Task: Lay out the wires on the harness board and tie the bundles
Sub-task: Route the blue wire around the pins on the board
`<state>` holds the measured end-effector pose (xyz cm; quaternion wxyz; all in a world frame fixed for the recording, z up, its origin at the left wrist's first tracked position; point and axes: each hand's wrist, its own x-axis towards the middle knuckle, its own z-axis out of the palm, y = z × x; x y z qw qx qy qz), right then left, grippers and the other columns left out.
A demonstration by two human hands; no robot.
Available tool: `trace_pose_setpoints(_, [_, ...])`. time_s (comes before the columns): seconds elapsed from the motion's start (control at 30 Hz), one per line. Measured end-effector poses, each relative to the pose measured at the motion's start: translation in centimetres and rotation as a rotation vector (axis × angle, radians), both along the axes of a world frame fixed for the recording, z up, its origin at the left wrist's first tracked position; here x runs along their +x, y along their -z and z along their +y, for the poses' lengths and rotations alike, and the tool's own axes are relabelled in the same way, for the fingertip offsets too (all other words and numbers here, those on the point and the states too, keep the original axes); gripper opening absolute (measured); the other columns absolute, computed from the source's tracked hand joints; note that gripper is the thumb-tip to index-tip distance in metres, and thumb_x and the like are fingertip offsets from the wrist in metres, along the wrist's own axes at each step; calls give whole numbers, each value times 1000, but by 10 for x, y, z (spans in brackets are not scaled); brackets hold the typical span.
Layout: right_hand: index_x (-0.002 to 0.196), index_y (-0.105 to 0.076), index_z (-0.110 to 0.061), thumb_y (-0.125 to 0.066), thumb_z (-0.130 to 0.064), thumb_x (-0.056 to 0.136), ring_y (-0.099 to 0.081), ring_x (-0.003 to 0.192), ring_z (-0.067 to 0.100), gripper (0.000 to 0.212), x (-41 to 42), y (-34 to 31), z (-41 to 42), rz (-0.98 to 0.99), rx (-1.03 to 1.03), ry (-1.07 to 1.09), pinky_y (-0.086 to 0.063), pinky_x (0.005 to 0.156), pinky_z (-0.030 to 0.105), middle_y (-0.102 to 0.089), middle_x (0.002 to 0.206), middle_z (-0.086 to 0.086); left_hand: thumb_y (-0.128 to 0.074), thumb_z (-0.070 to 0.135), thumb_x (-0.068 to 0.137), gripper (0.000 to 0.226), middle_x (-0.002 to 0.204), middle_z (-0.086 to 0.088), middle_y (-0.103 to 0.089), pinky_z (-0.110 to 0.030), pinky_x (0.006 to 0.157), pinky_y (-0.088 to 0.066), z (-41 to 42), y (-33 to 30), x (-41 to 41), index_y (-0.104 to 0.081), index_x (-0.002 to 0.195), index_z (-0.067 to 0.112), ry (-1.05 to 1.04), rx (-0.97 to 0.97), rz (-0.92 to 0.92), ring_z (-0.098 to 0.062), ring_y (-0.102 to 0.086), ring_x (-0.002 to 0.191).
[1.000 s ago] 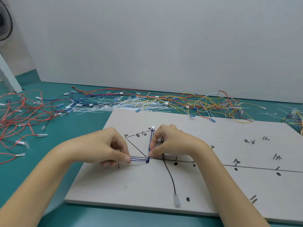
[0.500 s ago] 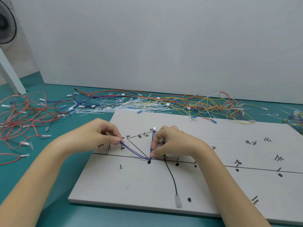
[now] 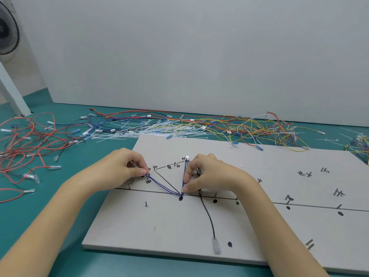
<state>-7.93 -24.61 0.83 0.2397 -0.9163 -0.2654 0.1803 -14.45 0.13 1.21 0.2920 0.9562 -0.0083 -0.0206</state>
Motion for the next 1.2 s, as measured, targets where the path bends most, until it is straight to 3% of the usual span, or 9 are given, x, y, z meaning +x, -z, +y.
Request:
trace_pose_setpoints(0.2, [75, -64, -44, -80, -50, 64, -38, 113, 18, 21, 1, 1, 0, 7, 8, 8, -41, 97, 41, -49, 111, -5, -72, 27, 86, 17, 94, 11, -61, -25, 79, -38, -1, 3, 0, -68, 73, 38, 1, 51, -17, -5, -49, 97])
trace_pose_setpoints(0.3, [75, -64, -44, -80, -50, 64, -38, 113, 18, 21, 1, 1, 0, 4, 13, 5, -41, 97, 41, -49, 110, -6, -76, 25, 82, 17, 91, 13, -61, -16, 73, -36, -3, 2, -1, -70, 72, 38, -5, 45, -47, 0, -51, 93])
trace_pose_setpoints(0.37, [76, -64, -43, -80, -50, 65, -37, 113, 18, 21, 2, 2, 0, 4, 13, 4, -41, 97, 40, -49, 110, -7, -77, 20, 80, 21, 89, 15, -62, -18, 69, -37, -5, 2, -2, -72, 71, 38, -11, 31, -69, 0, -52, 90])
trace_pose_setpoints(0.53, [77, -65, -38, -78, -49, 66, -43, 109, 15, 20, 3, 2, -2, 28, 70, -4, -43, 95, 39, -52, 106, -9, -63, 4, 79, 38, 88, 19, -63, -18, 66, -37, -7, 0, -3, -73, 74, 40, 3, 21, -61, 7, -52, 81])
trace_pose_setpoints(0.67, [78, -66, -20, -72, -44, 79, -62, 93, 19, 25, 7, 3, 0, 18, 253, 100, -52, 86, 39, -66, 92, -4, -65, 17, 83, 25, 90, 19, -64, -19, 69, -36, -11, 2, -3, -74, 75, 38, -6, -21, -119, 7, -52, 86])
trace_pose_setpoints(0.77, [81, -64, -15, -65, -33, 87, -61, 89, 19, 20, 11, 7, 1, -128, 272, 157, -52, 83, 40, -66, 87, -1, -70, 23, 84, 17, 84, 18, -67, -14, 66, -39, -14, 5, -1, -74, 73, 34, 13, -15, -114, 1, -57, 83])
trace_pose_setpoints(0.9, [79, -63, -18, -61, -28, 89, -55, 87, 15, 14, 14, 11, -1, -200, 246, 157, -50, 84, 40, -60, 82, -8, -71, 21, 84, 15, 80, 21, -69, -8, 67, -41, -14, 9, 1, -74, 73, 32, 30, 10, -107, 8, -55, 86])
trace_pose_setpoints(1.03, [81, -65, -16, -59, -34, 91, -53, 93, 18, 22, 17, 14, 0, -224, 212, 151, -48, 84, 40, -58, 86, -6, -67, 31, 87, 13, 87, 18, -67, -15, 73, -38, -12, 13, 2, -73, 76, 33, 22, 31, -122, 11, -48, 93])
trace_pose_setpoints(1.2, [82, -64, -12, -53, -43, 94, -53, 87, 20, 35, 18, 15, 2, -252, 221, 176, -48, 80, 40, -59, 85, -1, -60, 39, 92, 12, 100, 17, -62, -34, 95, -40, -19, 19, 6, -71, 91, 36, 16, -57, -153, -11, -47, 109])
